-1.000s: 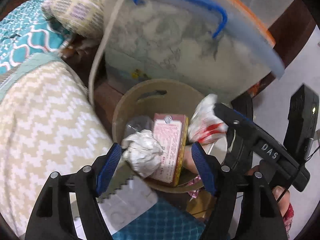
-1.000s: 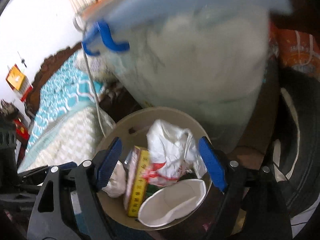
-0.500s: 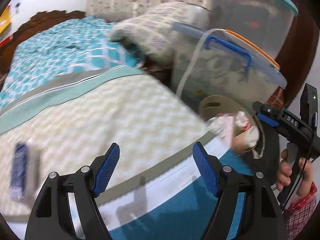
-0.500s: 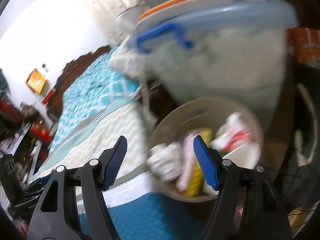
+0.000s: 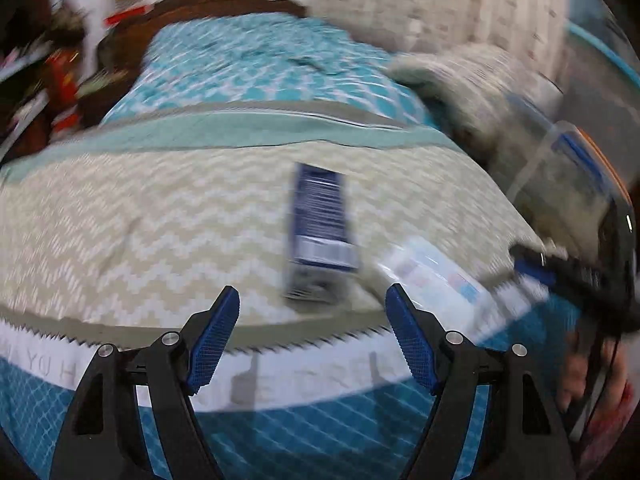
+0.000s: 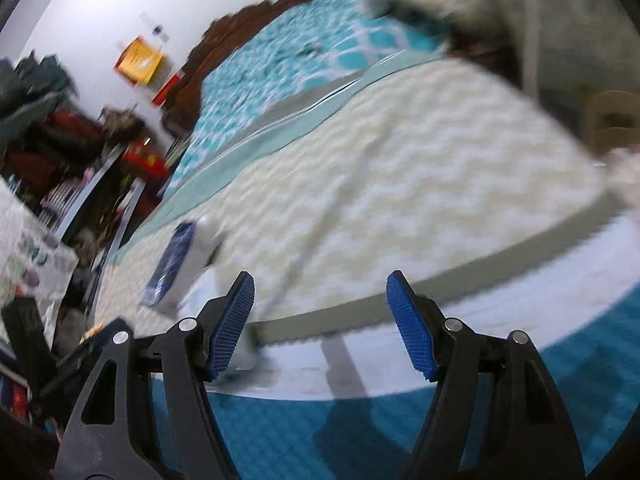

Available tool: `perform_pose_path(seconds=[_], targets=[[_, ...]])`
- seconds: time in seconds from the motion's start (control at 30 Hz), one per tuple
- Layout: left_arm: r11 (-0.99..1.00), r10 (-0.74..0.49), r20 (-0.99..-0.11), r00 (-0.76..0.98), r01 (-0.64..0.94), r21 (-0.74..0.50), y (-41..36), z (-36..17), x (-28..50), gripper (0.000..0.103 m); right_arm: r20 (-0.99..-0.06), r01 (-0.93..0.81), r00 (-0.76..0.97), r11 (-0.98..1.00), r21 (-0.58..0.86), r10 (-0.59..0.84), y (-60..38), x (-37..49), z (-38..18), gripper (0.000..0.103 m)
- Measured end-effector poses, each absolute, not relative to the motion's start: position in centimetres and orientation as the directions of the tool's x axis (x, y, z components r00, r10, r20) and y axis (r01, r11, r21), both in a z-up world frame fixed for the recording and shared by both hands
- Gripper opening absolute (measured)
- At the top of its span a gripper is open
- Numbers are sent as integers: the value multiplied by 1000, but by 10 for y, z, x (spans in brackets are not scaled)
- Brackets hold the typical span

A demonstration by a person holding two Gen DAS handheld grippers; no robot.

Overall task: Collect trash
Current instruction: 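Grasp the blue milk carton with the left gripper while the right grasps the white tissue pack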

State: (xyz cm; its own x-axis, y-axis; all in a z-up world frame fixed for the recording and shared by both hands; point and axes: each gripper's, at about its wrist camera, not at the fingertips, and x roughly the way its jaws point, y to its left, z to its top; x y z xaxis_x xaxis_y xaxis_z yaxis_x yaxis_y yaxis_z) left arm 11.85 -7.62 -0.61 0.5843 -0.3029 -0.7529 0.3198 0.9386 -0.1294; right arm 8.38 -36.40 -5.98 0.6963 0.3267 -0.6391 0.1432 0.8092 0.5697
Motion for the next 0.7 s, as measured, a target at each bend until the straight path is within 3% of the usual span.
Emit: perform_pose_path(seconds=[0.2,0.27,0.4,0.5,0.53,0.57,0.6,0.63,0.7], targets=[[963,-236,-761,604,253,-97,-90,-8,162,81,-625,57,709,857,512,326,-305,95,-48,76],[965,-214,-769,602,252,-71,-102,-12,174,82,-636,26,712,894,447,297,-289,90,-42,88],[967,-168,-790,589,256,-15,-123,-25,187,82,-708,-24,672,961,274,219,-262,88,-44,90],[966,-139,-798,587,259,22,-126,-35,188,69,-744,-44,632,969,245,217,-249,87,-57,90],[960,-152,-801,579,279,20,-123,-38,185,58,-746,-51,629,969,242,220,-249,88,-60,88],[956,-170,-799,577,294,9,-121,-39,183,50,-747,-59,626,969,239,223,-247,87,-62,77],[953,-177,-796,579,304,8,-120,-39,181,50,-744,-78,619,963,259,250,-245,86,-64,70],[953,-163,-792,588,303,29,-117,-39,176,50,-734,-93,612,949,302,294,-245,84,-65,54],[951,-164,-787,595,307,34,-110,-39,167,49,-728,-72,618,944,323,296,-244,78,-66,49]])
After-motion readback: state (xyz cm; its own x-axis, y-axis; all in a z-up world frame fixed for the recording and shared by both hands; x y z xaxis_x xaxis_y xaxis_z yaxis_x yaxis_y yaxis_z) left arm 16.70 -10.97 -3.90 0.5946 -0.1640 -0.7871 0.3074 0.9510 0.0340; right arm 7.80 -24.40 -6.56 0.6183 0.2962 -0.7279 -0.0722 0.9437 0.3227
